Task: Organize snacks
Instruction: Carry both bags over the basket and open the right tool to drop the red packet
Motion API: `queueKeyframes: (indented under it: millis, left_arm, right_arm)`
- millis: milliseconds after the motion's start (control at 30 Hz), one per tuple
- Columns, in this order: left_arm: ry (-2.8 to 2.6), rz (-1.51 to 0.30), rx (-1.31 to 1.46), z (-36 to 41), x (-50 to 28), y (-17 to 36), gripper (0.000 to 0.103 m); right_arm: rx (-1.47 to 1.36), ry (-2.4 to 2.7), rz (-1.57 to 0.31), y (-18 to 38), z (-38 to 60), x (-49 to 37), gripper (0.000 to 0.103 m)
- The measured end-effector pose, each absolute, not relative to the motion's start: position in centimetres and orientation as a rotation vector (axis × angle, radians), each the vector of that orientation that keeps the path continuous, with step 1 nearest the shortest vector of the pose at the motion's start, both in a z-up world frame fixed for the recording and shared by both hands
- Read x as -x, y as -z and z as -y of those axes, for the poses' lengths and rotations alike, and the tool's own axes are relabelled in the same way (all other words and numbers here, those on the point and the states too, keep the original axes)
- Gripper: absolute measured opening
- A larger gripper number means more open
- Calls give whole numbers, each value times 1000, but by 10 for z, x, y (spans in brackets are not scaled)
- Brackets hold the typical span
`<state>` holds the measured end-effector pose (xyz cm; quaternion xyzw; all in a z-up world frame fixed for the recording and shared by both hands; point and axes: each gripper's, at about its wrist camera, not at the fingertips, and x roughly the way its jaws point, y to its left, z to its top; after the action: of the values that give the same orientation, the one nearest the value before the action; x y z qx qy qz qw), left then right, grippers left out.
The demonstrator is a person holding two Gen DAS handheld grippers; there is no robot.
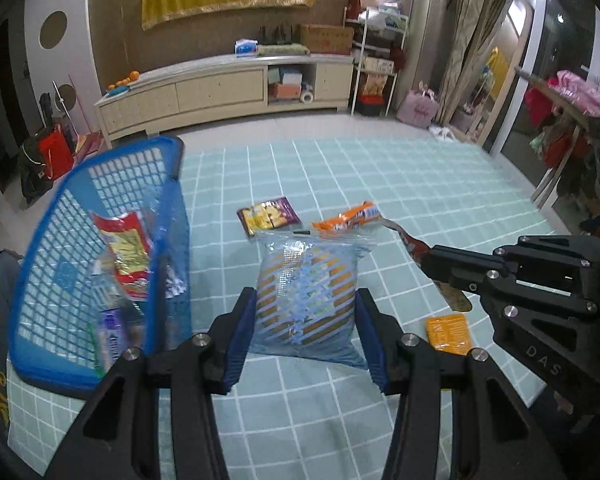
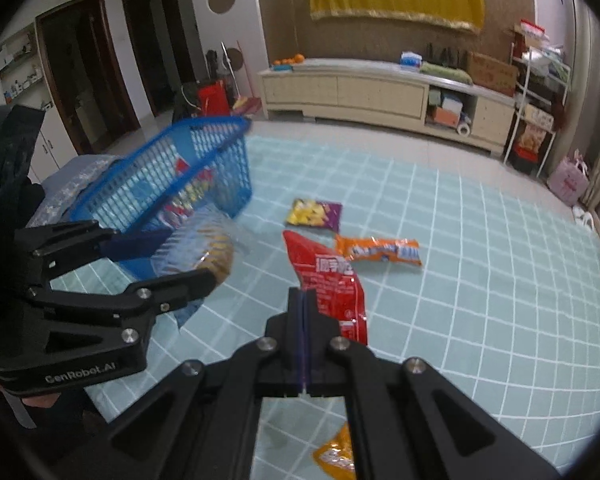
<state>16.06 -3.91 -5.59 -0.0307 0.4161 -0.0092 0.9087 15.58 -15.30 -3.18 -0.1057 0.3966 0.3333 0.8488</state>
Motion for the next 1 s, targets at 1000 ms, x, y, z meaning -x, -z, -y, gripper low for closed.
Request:
queueKeyframes:
  millis: [1000]
  left_arm:
    - [-185,-756,206,-144,-81,12,47]
  right_arm:
    - [270,-896,-808,-10,-17,-125,2]
